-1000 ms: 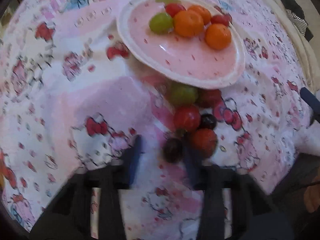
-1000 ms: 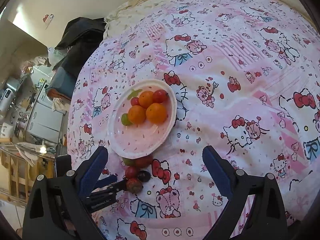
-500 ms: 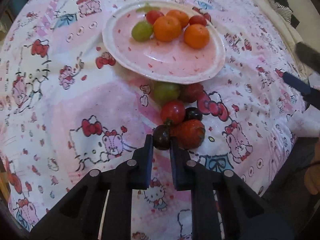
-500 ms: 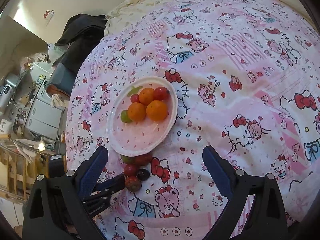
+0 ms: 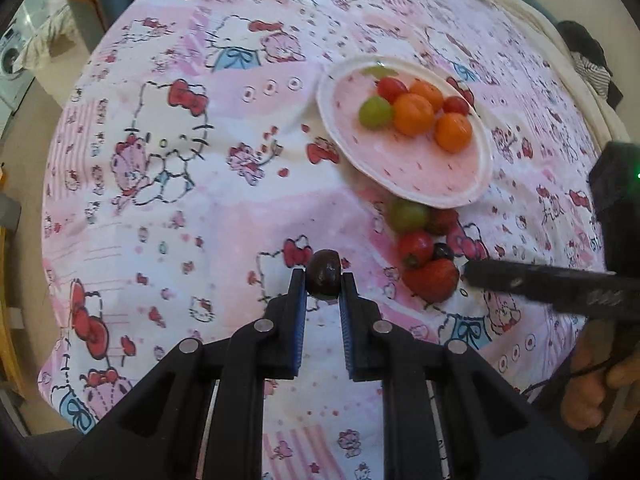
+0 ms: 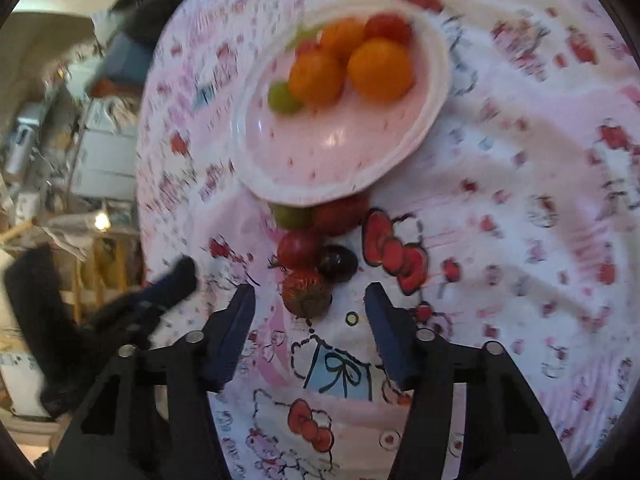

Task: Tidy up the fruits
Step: 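Grasp a dark grape with the left tool while the right tool grasps a strawberry, then carry the dark grape with the left tool over the plate while the right tool carries the strawberry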

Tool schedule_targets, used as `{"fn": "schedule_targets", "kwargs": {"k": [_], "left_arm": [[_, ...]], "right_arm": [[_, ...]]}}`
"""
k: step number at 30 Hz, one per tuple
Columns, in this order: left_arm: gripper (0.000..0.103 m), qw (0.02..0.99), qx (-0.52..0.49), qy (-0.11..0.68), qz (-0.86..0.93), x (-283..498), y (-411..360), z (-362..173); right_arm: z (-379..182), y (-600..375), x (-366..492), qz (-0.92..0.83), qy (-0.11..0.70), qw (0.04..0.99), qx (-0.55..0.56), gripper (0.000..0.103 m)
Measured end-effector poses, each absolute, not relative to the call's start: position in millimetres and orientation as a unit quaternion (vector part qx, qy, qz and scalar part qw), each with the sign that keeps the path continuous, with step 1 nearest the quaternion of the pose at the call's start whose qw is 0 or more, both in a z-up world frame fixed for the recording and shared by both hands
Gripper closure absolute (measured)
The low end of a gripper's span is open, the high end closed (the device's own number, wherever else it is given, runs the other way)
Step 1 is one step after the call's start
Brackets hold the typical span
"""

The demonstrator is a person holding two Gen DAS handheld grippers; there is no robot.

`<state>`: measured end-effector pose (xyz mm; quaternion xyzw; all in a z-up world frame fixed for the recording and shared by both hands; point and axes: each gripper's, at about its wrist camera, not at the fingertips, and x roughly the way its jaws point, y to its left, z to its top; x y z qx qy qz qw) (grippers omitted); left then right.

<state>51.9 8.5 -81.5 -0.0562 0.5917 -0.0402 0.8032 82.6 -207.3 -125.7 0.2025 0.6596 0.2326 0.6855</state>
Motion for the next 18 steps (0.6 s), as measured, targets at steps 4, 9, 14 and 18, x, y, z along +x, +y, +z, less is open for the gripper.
{"fn": "schedule_targets", "kwargs": {"k": [4,9,14,18], "left_arm": [[0.090,0.806,-0.056,0.588,-0.037,46.5,16.3,-80.7],[0.090,0.807,-0.060,0.587,-0.033,43.0,23.5,-77.8],[0.090,0.813,-0.057,0.579,-0.038,46.2,17.3,-71.9],[0.090,0.817,-0.052,0.573,-0.038,47.1,13.8,-68.5]], "right_arm": [[-141.4,-183.8,82.4,0.234,0.677,0.678,0.168,0.052],[-147.0,-172.5,81.5,0.235,0.672,0.688,0.143,0.054],[-147.3,-166.1,77.6,0.236,0.666,0.698,0.118,0.071],[-141.4,-175.7,75.1,0.241,0.661,0.698,0.136,0.071]]}}
